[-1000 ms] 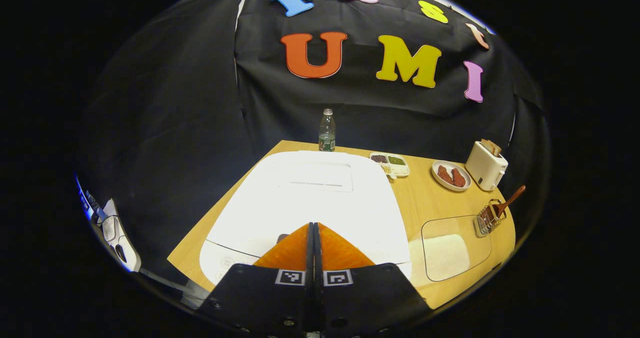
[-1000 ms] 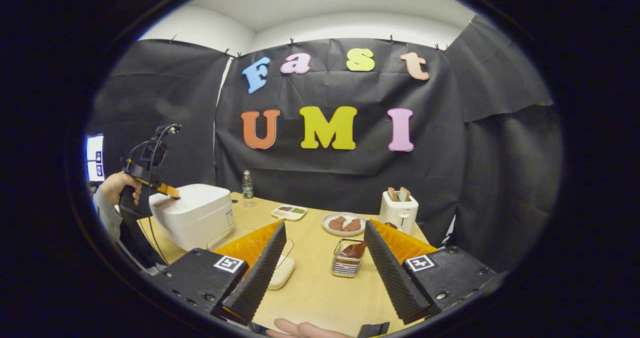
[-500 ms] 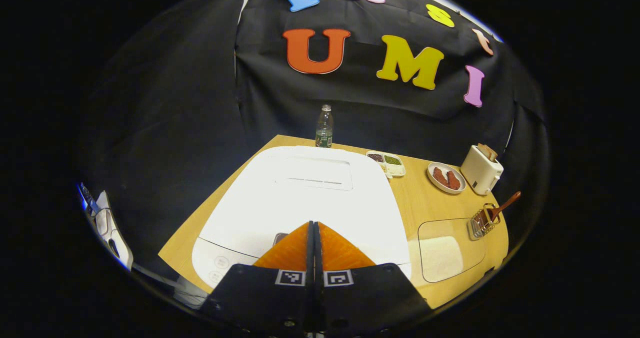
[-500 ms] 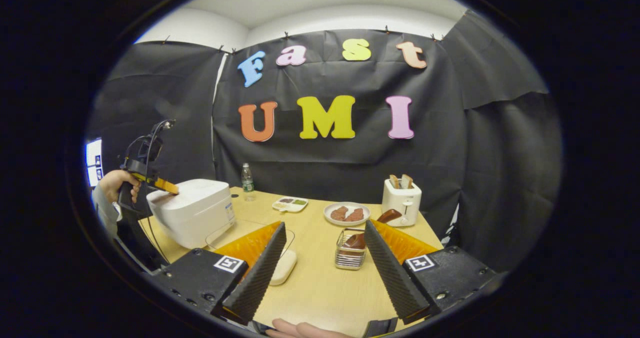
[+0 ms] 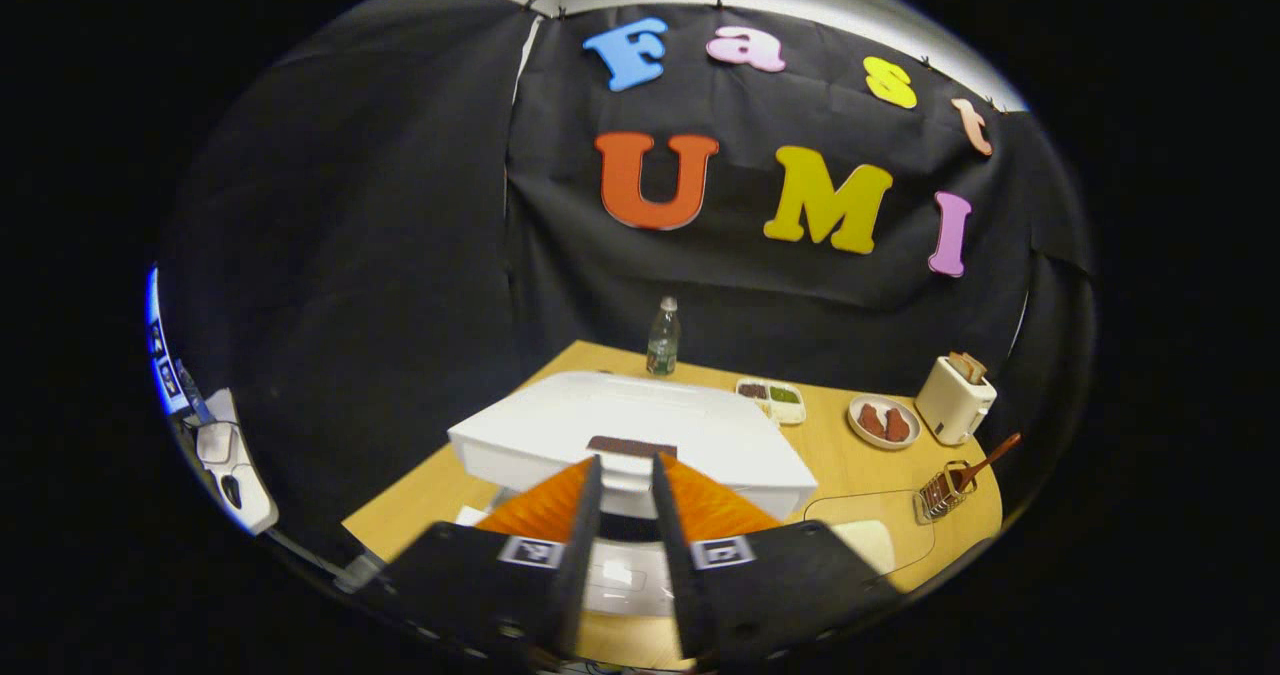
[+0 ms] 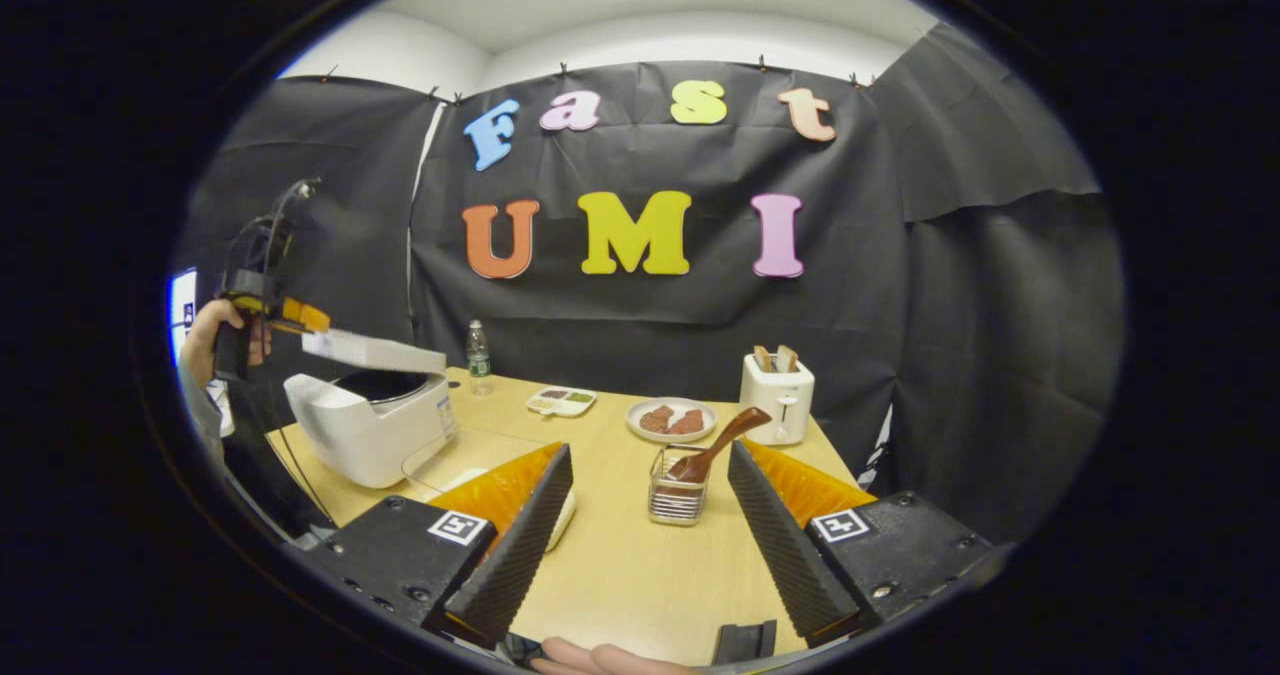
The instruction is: Close the left gripper, press the button to open the rice cooker; take a wooden spoon from the chopstick holder with the right hand, scoop a spoonful of rice and pour it into the rice cooker, then put the wooden spoon back into the chopstick holder.
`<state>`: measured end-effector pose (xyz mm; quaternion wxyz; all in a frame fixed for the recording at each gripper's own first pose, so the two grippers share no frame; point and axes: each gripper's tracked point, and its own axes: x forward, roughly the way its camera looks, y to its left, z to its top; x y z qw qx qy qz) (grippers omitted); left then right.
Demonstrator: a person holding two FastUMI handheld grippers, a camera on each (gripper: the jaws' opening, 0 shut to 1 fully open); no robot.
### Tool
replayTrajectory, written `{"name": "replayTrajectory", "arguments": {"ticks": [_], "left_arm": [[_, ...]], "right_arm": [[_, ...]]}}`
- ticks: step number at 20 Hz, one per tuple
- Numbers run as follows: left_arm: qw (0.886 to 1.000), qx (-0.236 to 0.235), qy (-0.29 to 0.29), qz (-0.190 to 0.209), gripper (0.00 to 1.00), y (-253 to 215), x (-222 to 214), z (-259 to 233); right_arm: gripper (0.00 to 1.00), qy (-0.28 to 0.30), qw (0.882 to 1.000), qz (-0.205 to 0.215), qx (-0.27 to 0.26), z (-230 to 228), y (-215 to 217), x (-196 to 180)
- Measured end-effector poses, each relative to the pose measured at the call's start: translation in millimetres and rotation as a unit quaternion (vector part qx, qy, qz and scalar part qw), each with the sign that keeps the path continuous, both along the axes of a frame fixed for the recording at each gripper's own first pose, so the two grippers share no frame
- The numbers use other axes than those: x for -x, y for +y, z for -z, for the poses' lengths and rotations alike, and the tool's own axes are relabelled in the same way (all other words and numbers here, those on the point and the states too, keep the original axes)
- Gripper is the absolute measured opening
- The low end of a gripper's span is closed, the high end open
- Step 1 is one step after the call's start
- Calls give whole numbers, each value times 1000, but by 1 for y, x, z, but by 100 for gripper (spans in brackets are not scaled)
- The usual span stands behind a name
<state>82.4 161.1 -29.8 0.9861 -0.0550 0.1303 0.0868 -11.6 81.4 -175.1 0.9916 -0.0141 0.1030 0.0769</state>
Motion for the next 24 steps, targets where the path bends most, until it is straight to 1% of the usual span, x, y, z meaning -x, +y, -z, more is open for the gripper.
{"name": "replayTrajectory", "arguments": {"ticks": [1,2,3,7,9,10,11,12,13,14,17,19,21,22,23,24], "left_arm": [[999,-24,-34,-10,63,1,12,-23],[998,-37,-56,-19,95,3,17,-35],[996,-44,-72,-20,93,-1,28,-41],[994,-43,-104,-17,93,-13,56,-50],[993,-36,-109,-5,93,-19,67,-49],[994,-34,-108,-1,93,-21,71,-46],[994,-31,-105,4,93,-25,72,-41],[994,-29,-102,11,93,-30,75,-37],[994,-27,-100,19,93,-36,77,-32],[994,-28,-103,24,93,-40,79,-30],[992,-21,-124,32,93,-48,84,-29],[989,9,-136,50,93,-65,86,-23],[988,33,-132,75,94,-85,83,-12],[987,36,-135,81,94,-90,80,-10],[986,33,-139,81,94,-90,77,-10],[987,26,-140,76,94,-88,73,-8]], "right_arm": [[96,0,1000,2,0,0,0,-1],[96,1,1000,3,0,1,1,-2],[96,3,1000,4,-2,2,2,-2],[96,8,1000,12,-9,7,3,-8],[96,14,1000,22,-10,14,-1,-14],[100,19,999,26,-12,20,-2,-18],[100,23,999,30,-18,24,-2,-21],[96,28,999,33,-24,29,-3,-26],[96,34,998,37,-29,35,-6,-30],[100,38,998,42,-35,39,-9,-37],[100,49,996,61,-52,53,-20,-59],[100,50,993,88,-66,59,-33,-79],[100,49,991,109,-64,67,-44,-102],[96,48,990,118,-60,71,-48,-115],[100,44,989,127,-56,74,-51,-127],[96,40,988,137,-52,78,-56,-141]]}}
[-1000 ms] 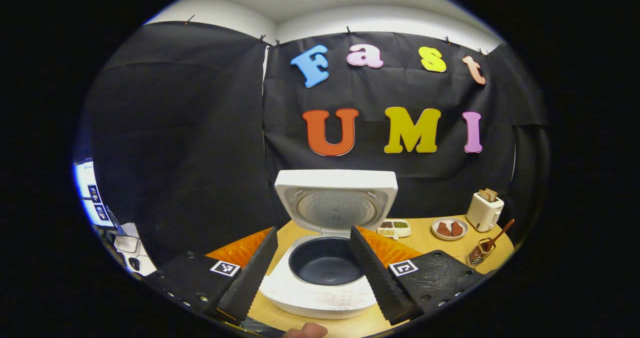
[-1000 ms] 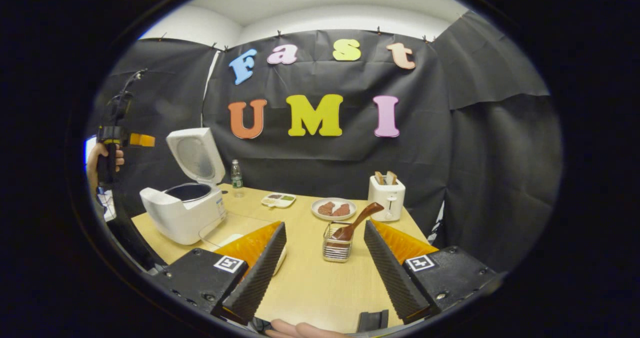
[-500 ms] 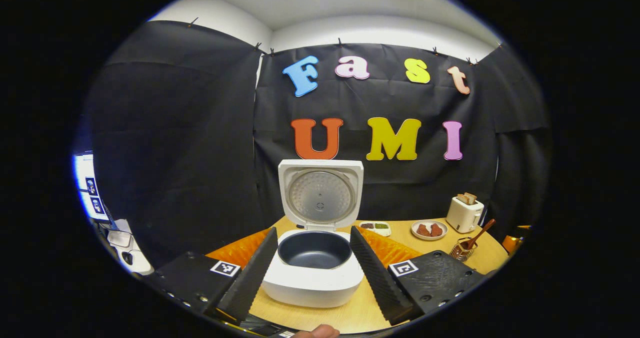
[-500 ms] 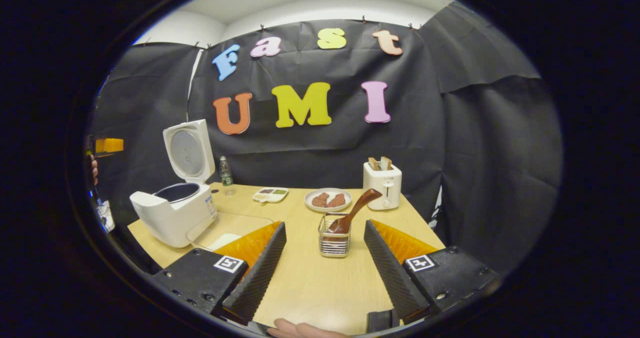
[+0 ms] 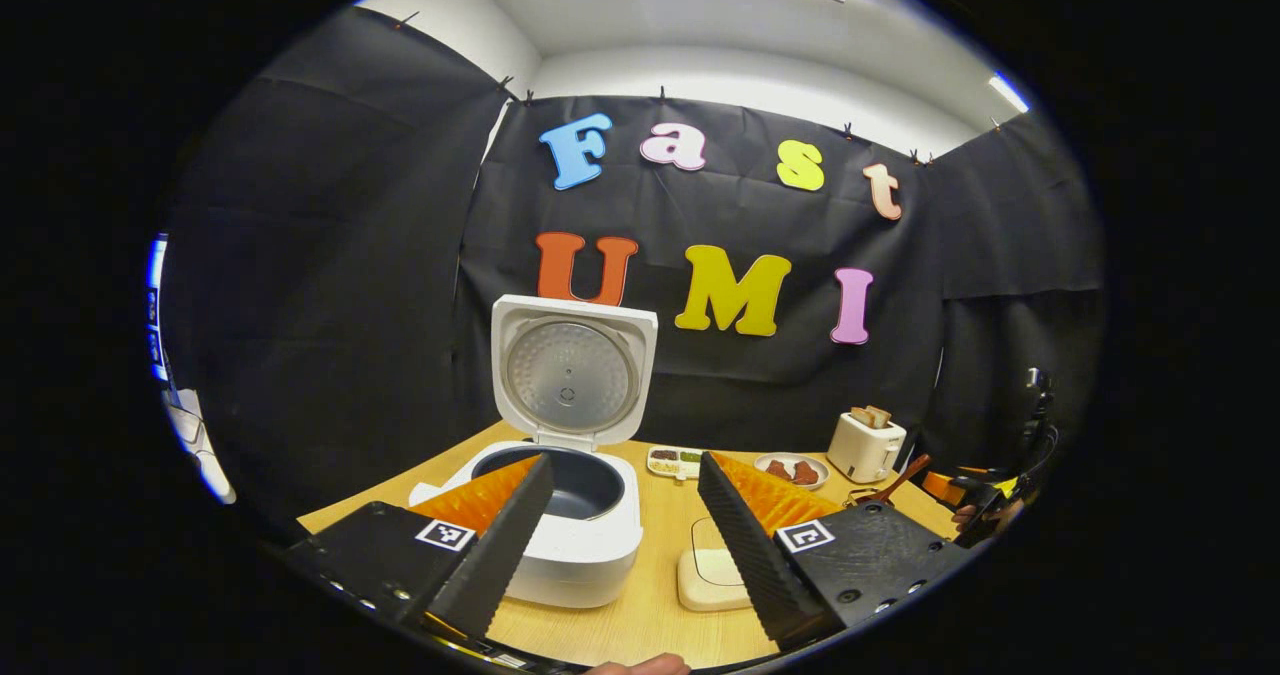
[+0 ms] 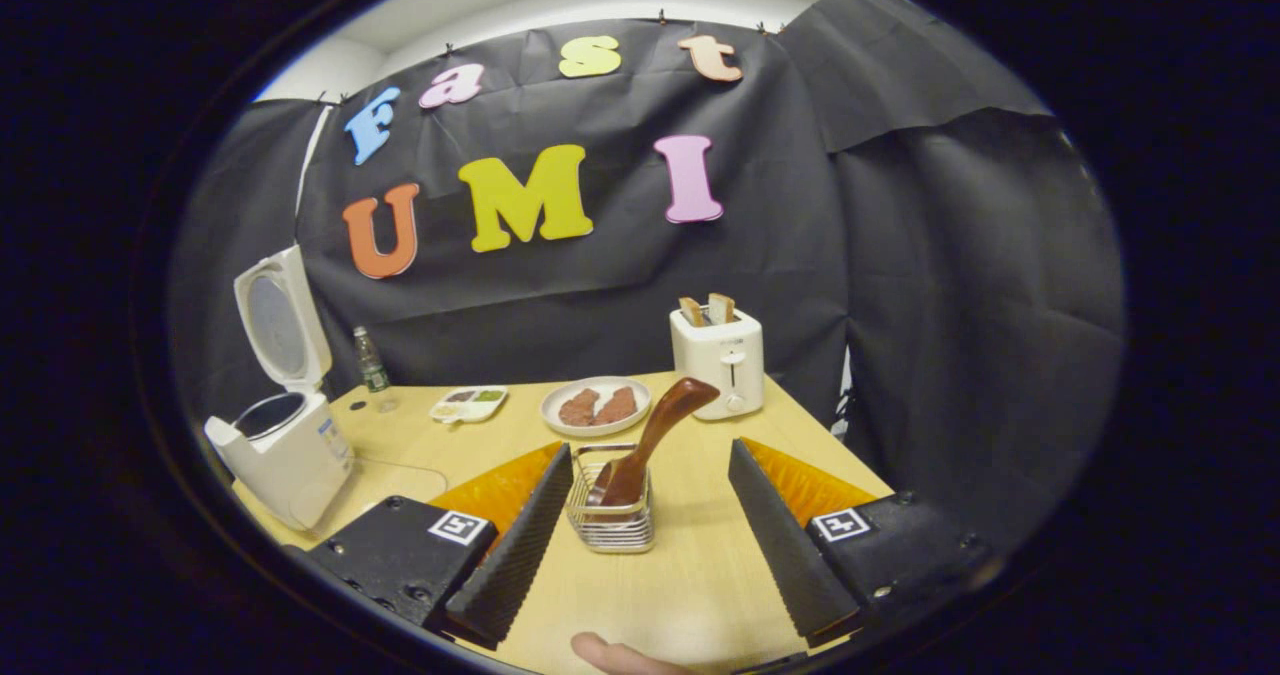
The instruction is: Close the left gripper, press the button to open the rice cooker; take a wooden spoon from the chopstick holder with the right hand, scoop a spoonful of rice and pour it into the rice cooker, then put the wooden spoon back into the chopstick holder.
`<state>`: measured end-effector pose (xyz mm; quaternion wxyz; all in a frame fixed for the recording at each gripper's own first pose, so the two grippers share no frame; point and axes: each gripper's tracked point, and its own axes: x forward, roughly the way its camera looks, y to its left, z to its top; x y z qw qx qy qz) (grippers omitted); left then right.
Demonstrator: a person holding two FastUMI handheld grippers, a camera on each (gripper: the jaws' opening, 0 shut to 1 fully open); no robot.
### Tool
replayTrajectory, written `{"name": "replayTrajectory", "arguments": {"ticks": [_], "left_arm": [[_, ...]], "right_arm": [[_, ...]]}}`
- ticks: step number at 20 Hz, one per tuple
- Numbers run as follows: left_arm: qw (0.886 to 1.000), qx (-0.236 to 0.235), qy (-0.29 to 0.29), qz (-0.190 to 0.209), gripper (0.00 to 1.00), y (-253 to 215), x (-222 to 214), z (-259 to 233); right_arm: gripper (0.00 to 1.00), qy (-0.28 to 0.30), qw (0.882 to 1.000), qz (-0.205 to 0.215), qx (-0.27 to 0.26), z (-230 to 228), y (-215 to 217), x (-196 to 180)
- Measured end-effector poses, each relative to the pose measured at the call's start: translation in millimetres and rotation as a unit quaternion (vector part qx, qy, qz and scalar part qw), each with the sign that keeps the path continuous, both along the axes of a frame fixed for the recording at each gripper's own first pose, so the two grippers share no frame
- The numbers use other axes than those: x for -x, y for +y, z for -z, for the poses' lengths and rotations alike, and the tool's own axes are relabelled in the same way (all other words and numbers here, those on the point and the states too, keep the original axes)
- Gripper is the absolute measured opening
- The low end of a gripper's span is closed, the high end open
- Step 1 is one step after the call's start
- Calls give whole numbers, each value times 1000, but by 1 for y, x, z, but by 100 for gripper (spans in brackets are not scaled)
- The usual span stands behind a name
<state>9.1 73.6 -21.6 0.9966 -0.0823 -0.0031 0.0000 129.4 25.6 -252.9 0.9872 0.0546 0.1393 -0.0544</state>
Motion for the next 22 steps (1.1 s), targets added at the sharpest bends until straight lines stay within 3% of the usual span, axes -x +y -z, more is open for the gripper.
{"name": "replayTrajectory", "arguments": {"ticks": [1,6,7,8,10,11,12,14,15,16,17,18,19,20,22], "left_arm": [[1000,-9,-1,-6,94,2,-3,4],[999,-34,9,-32,94,22,-17,14],[999,-34,10,-29,94,24,-18,15],[999,-34,12,-22,94,23,-18,16],[999,-17,24,-13,94,25,-21,23],[1000,-8,28,-10,94,26,-22,24],[1000,-3,29,-8,94,29,-21,25],[1000,-4,27,-12,94,33,-23,26],[1000,-10,25,-15,94,35,-25,27],[999,-16,27,-17,94,35,-26,29],[999,-22,28,-18,94,34,-26,30],[999,-27,28,-16,94,35,-26,30],[999,-31,28,-14,94,33,-26,32],[999,-32,29,-13,94,33,-26,32],[999,-33,25,-10,94,35,-25,31]], "right_arm": [[100,-4,1000,14,0,5,-5,-12],[96,-3,999,34,-10,27,-4,-63],[100,-4,1000,11,-15,29,6,-75],[97,14,1000,-7,-26,40,13,-82],[80,41,998,24,-36,59,3,-88],[88,36,998,24,-52,61,3,-93],[87,34,997,16,-69,61,5,-95],[75,30,995,24,-90,63,8,-101],[78,33,995,35,-90,67,4,-103],[54,30,995,35,-93,69,3,-105],[46,25,994,30,-100,68,2,-109],[21,19,993,24,-111,66,6,-108],[28,12,993,7,-121,60,14,-106],[20,13,993,2,-114,57,14,-105],[18,0,995,7,-98,46,10,-106]]}}
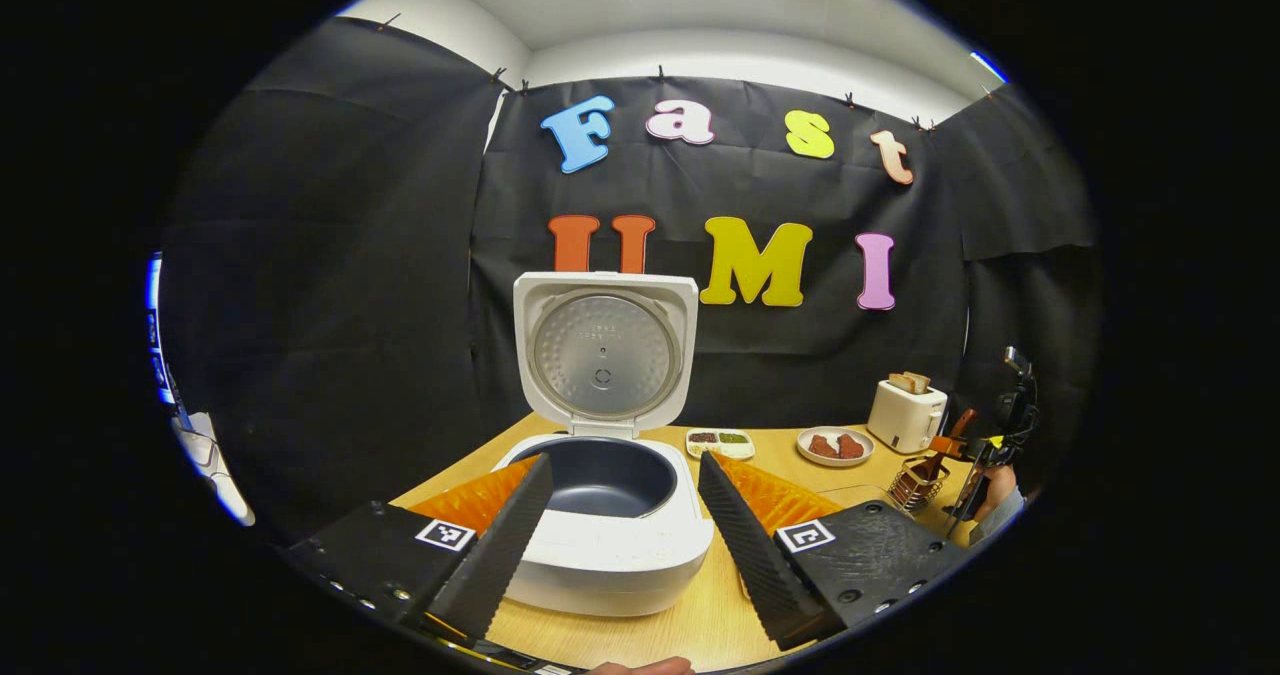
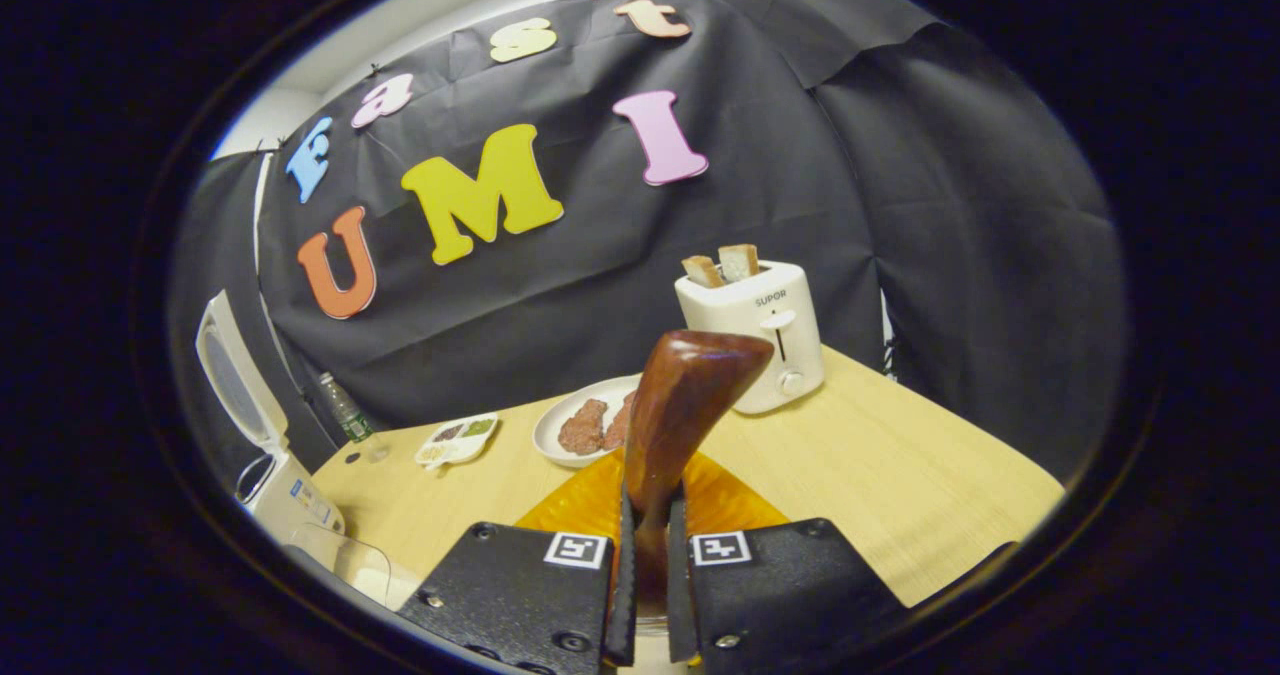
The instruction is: Close the left gripper, press the button to open the rice cooker; take a wooden spoon from the chopstick holder with the right hand, scoop a spoonful of rice and pour it into the rice cooker, then put the wooden spoon back into the chopstick holder.
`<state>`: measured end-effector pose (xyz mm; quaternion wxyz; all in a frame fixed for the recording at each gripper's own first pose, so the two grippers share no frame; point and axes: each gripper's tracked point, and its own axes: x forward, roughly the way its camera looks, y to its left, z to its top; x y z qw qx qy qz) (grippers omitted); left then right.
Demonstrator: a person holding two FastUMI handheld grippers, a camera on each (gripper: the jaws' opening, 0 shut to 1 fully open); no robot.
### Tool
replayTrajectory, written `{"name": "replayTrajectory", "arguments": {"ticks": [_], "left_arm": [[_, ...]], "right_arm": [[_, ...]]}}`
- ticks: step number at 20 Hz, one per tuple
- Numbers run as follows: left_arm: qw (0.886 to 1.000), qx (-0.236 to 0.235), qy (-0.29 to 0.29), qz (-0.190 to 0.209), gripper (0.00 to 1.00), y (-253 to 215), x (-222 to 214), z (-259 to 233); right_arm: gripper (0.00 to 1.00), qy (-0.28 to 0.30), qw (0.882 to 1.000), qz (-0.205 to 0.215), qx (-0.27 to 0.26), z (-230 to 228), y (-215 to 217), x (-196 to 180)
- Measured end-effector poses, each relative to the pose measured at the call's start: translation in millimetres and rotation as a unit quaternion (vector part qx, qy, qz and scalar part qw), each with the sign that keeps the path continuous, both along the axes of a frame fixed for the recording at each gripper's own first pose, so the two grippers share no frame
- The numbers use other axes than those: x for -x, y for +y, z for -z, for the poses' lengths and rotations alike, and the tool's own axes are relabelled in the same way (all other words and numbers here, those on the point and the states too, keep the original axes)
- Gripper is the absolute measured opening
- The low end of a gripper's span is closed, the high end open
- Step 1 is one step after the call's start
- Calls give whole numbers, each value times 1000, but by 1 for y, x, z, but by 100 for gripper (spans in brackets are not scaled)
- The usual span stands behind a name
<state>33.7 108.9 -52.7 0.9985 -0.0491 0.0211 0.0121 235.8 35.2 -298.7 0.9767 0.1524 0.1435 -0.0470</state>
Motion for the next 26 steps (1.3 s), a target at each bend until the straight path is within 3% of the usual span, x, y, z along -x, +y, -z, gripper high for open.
{"name": "replayTrajectory", "arguments": {"ticks": [6,12,15,18,22,24,26], "left_arm": [[1000,-4,-20,24,94,-2,9,-4],[999,-10,-35,32,94,4,16,-5],[998,-15,-48,25,94,10,21,-12],[998,-16,-53,28,94,11,24,-14],[998,-3,-43,39,94,10,27,-10],[998,-8,-38,40,94,13,28,-6],[998,-14,-39,38,94,17,26,-6]], "right_arm": [[17,-56,997,-16,59,-71,18,23],[17,-113,986,-77,96,-149,87,64],[17,-118,981,-105,110,-163,131,80],[17,-95,977,-150,121,-144,189,91],[17,-33,967,-193,166,-76,239,94],[17,2,965,-197,173,-39,244,92],[17,31,966,-175,185,-16,232,88]]}}
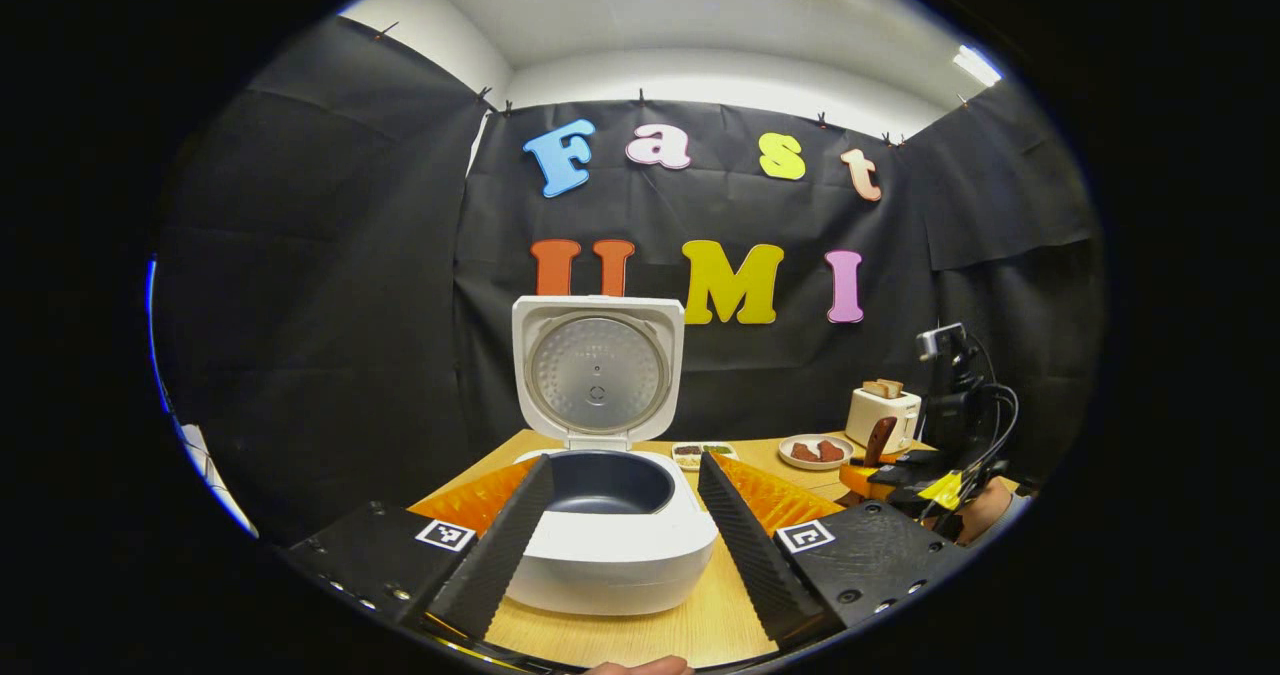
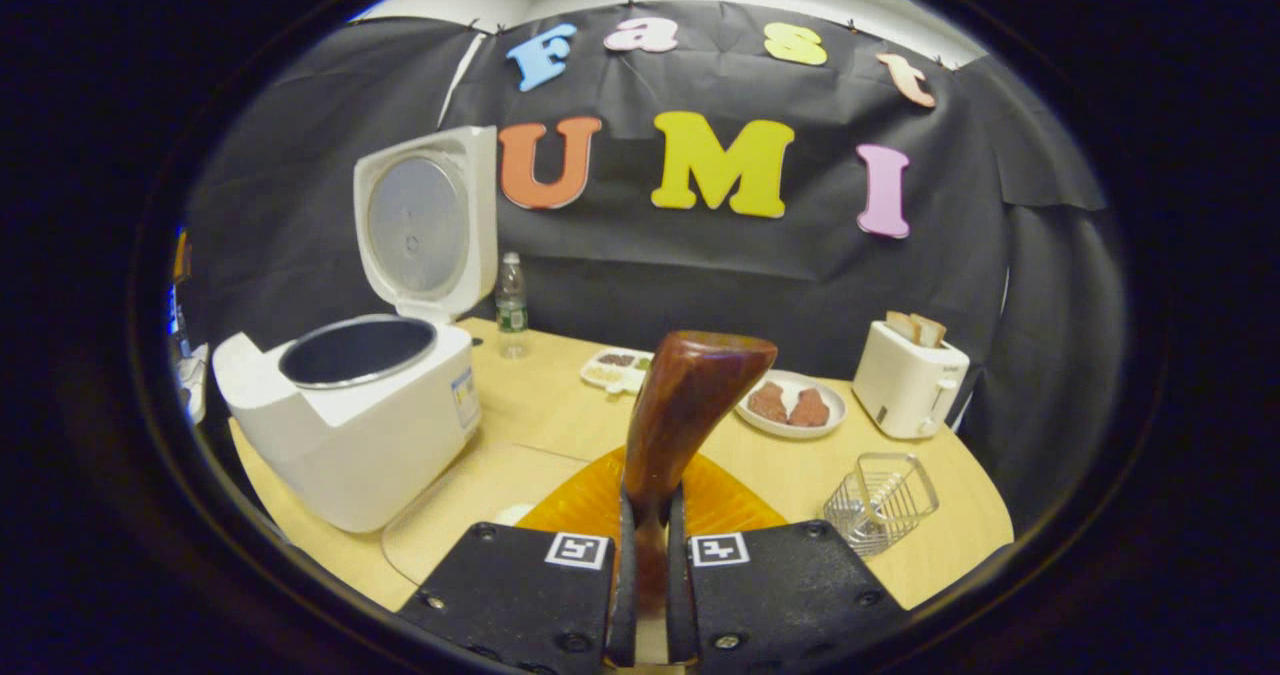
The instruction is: Close the left gripper, press the button to open the rice cooker; take a wooden spoon from the chopstick holder with the right hand, scoop a spoonful of rice and pour it into the rice cooker, then put the wooden spoon back into the chopstick holder.
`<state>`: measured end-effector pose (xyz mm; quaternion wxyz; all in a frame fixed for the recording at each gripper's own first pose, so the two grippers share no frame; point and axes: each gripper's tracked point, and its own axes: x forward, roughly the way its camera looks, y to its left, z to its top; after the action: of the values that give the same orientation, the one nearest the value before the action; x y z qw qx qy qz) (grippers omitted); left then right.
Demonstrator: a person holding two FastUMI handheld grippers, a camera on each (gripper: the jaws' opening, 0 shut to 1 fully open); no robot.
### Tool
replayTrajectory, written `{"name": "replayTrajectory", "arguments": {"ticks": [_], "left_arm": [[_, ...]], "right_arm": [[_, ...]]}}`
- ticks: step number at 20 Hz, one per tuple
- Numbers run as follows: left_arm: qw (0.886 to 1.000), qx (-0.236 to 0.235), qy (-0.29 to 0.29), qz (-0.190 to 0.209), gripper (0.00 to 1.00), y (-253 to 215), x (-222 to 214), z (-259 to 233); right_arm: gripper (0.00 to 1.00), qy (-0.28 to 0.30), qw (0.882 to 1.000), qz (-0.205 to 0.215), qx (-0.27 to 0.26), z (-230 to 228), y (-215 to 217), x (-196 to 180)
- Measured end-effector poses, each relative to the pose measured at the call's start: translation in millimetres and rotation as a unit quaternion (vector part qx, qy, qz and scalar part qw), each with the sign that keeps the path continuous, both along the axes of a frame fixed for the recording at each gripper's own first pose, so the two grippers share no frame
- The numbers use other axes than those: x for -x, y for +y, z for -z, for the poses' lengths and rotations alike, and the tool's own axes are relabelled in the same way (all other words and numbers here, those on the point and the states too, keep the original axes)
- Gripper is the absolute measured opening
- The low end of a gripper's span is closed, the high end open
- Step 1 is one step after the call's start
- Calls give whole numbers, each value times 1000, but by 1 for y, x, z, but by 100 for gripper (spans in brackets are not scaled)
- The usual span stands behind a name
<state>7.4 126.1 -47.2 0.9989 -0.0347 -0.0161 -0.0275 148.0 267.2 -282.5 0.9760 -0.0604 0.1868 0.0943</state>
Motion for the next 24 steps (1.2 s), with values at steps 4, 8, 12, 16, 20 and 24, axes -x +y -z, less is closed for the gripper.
{"name": "replayTrajectory", "arguments": {"ticks": [4,8,12,16,20,24], "left_arm": [[1000,10,4,2,94,6,-3,4],[999,25,19,4,94,7,-9,15],[1000,20,18,-4,94,15,-6,13],[1000,11,8,-11,94,19,-3,4],[1000,5,11,-11,94,18,-2,5],[1000,-3,13,-9,94,13,-3,5]], "right_arm": [[17,68,994,-36,-78,27,29,8],[17,150,964,-51,-215,36,51,14],[17,167,944,-24,-284,38,37,8],[16,175,904,-12,-390,24,28,10],[16,161,861,-6,-483,3,14,11],[16,136,833,17,-536,-9,-9,6]]}}
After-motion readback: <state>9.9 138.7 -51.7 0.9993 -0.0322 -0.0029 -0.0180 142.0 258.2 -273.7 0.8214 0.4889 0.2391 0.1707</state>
